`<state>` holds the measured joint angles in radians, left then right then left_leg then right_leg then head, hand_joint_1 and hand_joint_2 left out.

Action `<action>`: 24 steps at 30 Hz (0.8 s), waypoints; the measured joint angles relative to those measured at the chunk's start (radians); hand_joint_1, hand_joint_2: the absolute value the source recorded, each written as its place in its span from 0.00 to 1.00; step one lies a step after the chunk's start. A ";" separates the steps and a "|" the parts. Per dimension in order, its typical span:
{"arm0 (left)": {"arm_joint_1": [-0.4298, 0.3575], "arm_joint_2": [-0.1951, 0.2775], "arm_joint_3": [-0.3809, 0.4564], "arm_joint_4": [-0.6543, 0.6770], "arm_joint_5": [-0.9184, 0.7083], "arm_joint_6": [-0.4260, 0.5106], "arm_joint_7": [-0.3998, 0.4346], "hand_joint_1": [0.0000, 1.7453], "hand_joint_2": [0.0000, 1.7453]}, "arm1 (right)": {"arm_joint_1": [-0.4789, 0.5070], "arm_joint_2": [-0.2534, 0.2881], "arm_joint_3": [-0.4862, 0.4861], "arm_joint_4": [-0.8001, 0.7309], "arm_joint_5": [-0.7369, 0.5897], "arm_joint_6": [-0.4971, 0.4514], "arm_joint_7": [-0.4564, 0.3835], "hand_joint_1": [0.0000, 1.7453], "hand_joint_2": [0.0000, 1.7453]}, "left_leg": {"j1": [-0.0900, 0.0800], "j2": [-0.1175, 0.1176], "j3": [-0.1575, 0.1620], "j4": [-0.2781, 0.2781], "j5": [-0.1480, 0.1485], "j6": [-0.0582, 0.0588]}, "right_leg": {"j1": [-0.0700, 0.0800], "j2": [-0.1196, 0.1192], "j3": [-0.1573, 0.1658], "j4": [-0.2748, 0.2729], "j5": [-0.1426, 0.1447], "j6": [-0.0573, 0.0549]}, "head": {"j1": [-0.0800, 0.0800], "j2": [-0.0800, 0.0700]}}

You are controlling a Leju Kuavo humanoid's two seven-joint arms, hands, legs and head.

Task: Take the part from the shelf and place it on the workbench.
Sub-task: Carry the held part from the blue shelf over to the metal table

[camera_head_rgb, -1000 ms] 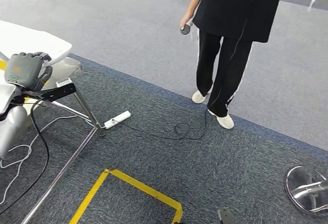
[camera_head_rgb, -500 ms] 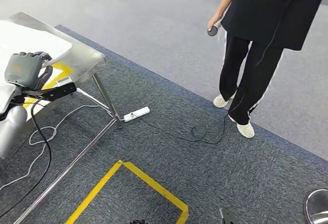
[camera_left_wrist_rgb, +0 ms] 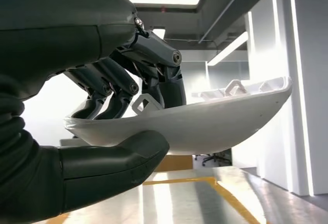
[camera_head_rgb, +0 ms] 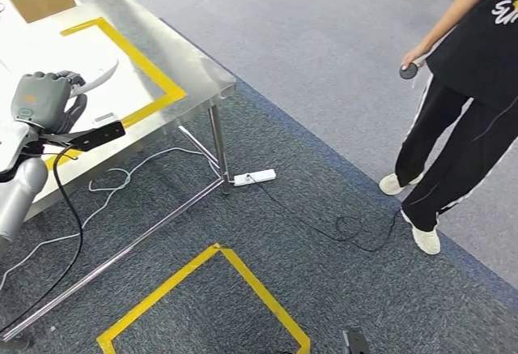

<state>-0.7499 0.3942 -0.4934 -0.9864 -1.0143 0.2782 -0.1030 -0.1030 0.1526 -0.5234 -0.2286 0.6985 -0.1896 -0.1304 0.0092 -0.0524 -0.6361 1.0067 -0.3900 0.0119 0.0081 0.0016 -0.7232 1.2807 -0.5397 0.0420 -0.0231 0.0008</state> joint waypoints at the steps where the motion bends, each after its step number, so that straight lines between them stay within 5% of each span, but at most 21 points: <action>1: 0.000 -0.001 0.000 0.001 0.000 0.000 0.000 0.97 1.00 | -0.001 0.000 0.000 0.000 0.000 0.000 0.000 0.00 0.00 | 0.001 -0.014 0.001 0.000 0.001 -0.001 | -0.001 0.013 0.029 -0.067 0.039 -0.004 | 0.000 0.000; 4: -0.003 -0.003 -0.001 0.002 0.000 0.001 0.001 0.97 1.00 | -0.002 0.000 0.000 0.000 0.001 0.000 0.000 0.00 0.00 | 0.002 -0.050 -0.006 0.001 0.005 -0.013 | -0.008 0.081 0.106 -0.232 0.099 -0.013 | -0.001 0.000; 7: -0.004 -0.003 -0.001 0.006 0.001 0.002 0.002 0.97 1.00 | -0.003 0.001 0.000 0.000 0.001 -0.002 -0.001 0.00 0.00 | 0.009 -0.073 -0.016 -0.003 0.014 -0.033 | -0.008 0.067 0.117 -0.251 0.104 -0.022 | -0.001 0.000; 9: -0.006 -0.002 -0.002 0.008 0.002 0.002 0.003 0.97 1.00 | -0.005 0.001 0.000 0.000 0.001 -0.002 -0.001 0.00 0.00 | 0.006 -0.031 -0.034 0.029 -0.011 -0.044 | -0.011 0.044 0.119 -0.259 0.110 -0.033 | -0.008 0.000; 11: -0.011 -0.006 -0.003 0.010 0.005 0.002 0.003 0.97 1.00 | -0.004 0.001 0.000 0.000 0.001 -0.002 0.000 0.00 0.00 | 0.003 0.025 -0.083 0.138 -0.073 -0.052 | -0.011 0.019 0.120 -0.262 0.112 -0.039 | -0.015 0.000; 13: -0.010 -0.010 -0.005 0.013 0.006 0.001 0.003 0.97 1.00 | -0.001 0.001 0.000 0.000 0.001 -0.002 0.001 0.00 0.00 | 0.005 0.039 -0.131 0.249 -0.116 -0.058 | -0.011 -0.007 0.119 -0.262 0.111 -0.040 | -0.016 0.000; 14: -0.009 -0.011 -0.006 0.015 0.006 0.001 0.003 0.97 1.00 | -0.001 0.001 0.000 0.000 0.001 -0.002 0.001 0.00 0.00 | 0.005 0.041 -0.136 0.264 -0.112 -0.059 | -0.011 -0.020 0.119 -0.262 0.110 -0.040 | -0.016 0.000; 16: -0.010 -0.011 -0.006 0.017 0.006 0.001 0.003 0.97 1.00 | -0.002 0.001 0.000 0.000 0.001 -0.002 0.002 0.00 0.00 | 0.006 0.054 -0.091 0.185 -0.060 -0.060 | -0.011 -0.045 0.121 -0.262 0.108 -0.037 | -0.016 0.000; 18: -0.016 -0.012 -0.006 0.017 0.006 0.002 0.003 0.97 1.00 | -0.003 0.001 -0.001 0.000 0.001 -0.002 0.001 0.00 0.00 | 0.002 0.100 -0.022 0.057 -0.014 -0.057 | -0.005 -0.066 0.122 -0.258 0.103 -0.029 | -0.017 0.000; 20: -0.018 -0.014 -0.007 0.018 0.006 0.005 0.003 0.97 1.00 | -0.002 0.000 -0.001 0.000 0.001 -0.002 0.000 0.00 0.00 | -0.004 0.122 0.006 -0.002 -0.007 -0.044 | 0.003 -0.088 0.124 -0.256 0.097 -0.021 | -0.015 0.000; 22: -0.013 -0.014 -0.008 0.020 0.006 0.007 0.003 0.97 1.00 | -0.003 0.000 -0.001 0.000 0.001 -0.003 0.000 0.00 0.00 | -0.005 0.099 0.004 -0.005 -0.007 -0.028 | 0.003 -0.106 0.128 -0.256 0.092 -0.013 | -0.013 0.000; 24: -0.012 -0.014 -0.008 0.022 0.005 0.008 0.003 0.97 1.00 | -0.004 0.000 -0.001 0.000 0.001 -0.003 -0.001 0.00 0.00 | -0.001 0.077 0.004 -0.006 -0.004 -0.016 | -0.001 -0.078 0.116 -0.225 0.067 -0.001 | -0.011 0.000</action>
<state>-0.7623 0.3800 -0.5014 -0.9642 -1.0093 0.2864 -0.1003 -0.1073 0.1530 -0.5241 -0.2289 0.6992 -0.1924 -0.1311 0.0086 0.0246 -0.6326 1.0007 -0.3944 -0.0037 0.0070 -0.0760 -0.6072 1.0561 -0.4724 0.0407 -0.0341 0.0008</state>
